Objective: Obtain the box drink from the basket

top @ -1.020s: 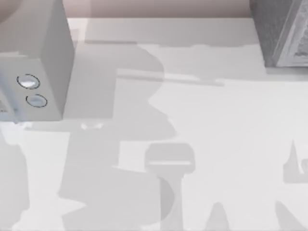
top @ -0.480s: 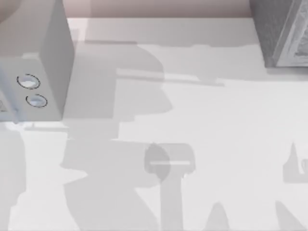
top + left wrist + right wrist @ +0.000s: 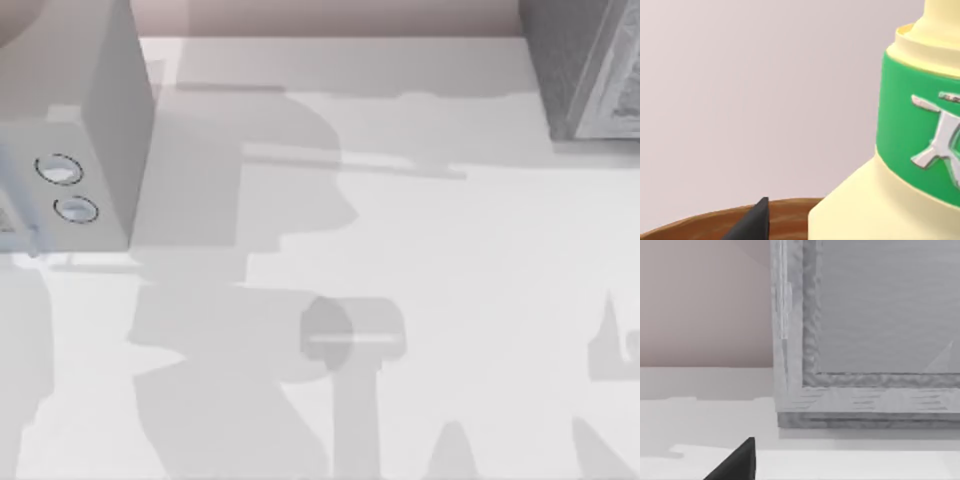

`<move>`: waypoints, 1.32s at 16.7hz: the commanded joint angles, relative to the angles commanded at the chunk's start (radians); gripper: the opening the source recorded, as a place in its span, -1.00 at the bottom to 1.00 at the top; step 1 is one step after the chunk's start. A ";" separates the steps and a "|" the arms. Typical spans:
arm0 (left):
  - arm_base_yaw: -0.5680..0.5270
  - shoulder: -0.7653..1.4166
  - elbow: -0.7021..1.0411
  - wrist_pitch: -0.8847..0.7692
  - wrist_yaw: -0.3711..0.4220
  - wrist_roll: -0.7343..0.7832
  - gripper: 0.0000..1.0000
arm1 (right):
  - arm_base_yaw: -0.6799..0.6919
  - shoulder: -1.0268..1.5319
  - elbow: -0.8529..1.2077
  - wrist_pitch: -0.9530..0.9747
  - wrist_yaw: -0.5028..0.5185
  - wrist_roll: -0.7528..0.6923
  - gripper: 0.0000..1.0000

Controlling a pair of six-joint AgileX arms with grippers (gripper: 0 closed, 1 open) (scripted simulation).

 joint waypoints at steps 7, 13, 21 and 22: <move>0.000 0.000 0.000 0.000 0.000 0.000 -0.51 | 0.000 0.000 0.000 0.000 0.000 0.000 1.00; 0.000 0.000 0.000 0.000 0.000 0.000 -1.00 | 0.000 0.000 0.000 0.000 0.000 0.000 1.00; 0.006 -0.014 0.020 -0.018 0.000 0.000 -1.00 | 0.000 0.000 0.000 0.000 0.000 0.000 1.00; 0.006 -0.014 0.039 -0.039 0.000 -0.002 -1.00 | 0.000 0.000 0.000 0.000 0.000 0.000 1.00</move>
